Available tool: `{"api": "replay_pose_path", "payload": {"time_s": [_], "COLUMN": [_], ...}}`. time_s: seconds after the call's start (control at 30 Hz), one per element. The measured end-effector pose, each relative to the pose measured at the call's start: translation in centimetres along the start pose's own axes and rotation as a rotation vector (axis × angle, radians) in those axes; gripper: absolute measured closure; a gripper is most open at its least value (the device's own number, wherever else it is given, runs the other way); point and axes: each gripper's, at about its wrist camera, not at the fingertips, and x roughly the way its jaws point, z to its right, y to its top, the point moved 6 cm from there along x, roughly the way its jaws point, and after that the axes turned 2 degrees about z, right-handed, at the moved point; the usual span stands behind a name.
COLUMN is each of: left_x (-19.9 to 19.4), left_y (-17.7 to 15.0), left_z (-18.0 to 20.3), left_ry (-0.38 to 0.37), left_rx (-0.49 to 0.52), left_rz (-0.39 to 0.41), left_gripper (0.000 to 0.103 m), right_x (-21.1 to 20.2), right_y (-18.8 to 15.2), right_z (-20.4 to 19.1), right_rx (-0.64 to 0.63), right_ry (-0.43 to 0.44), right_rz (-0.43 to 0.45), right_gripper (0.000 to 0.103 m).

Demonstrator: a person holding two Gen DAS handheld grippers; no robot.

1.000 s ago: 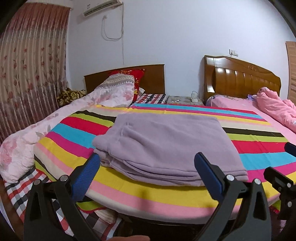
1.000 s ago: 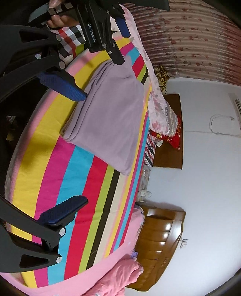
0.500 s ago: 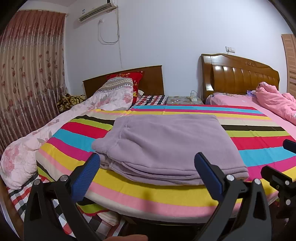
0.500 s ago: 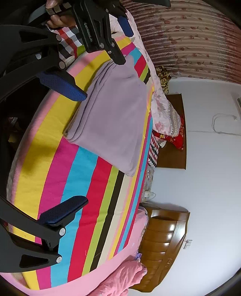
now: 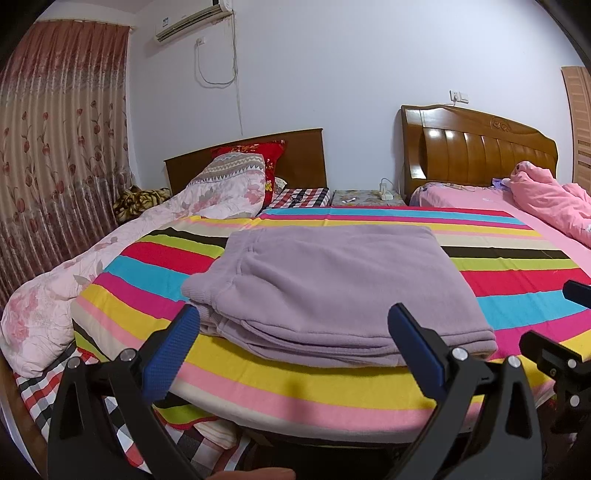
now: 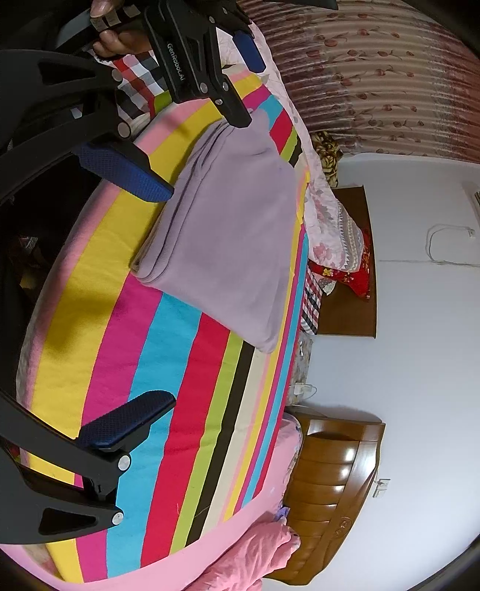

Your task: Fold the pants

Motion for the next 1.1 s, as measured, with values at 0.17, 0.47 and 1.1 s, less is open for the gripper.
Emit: {"api": "replay_pose_path", "payload": {"time_s": [0.17,0.47,1.1], "left_x": [0.06,0.09,0.22], "left_y": [-0.08,-0.14,-0.56], "left_z": [-0.06,-0.16,-0.33], "left_ry": [-0.001,-0.001,0.001], "left_rx": [0.002,0.001,0.021], "left_rz": [-0.001,-0.001,-0.001], "left_gripper": [0.001,0.001,0.001], "right_x": [0.01,-0.12,-0.40], "right_y": [-0.11,-0.39,-0.62], "right_z": [-0.05,-0.35,-0.87], "right_rx": [0.003,0.008,0.013], "right_ry": [0.001,0.003,0.007], "right_rz": [-0.003,-0.008,-0.013], "right_gripper": [0.004,0.004,0.004]}}
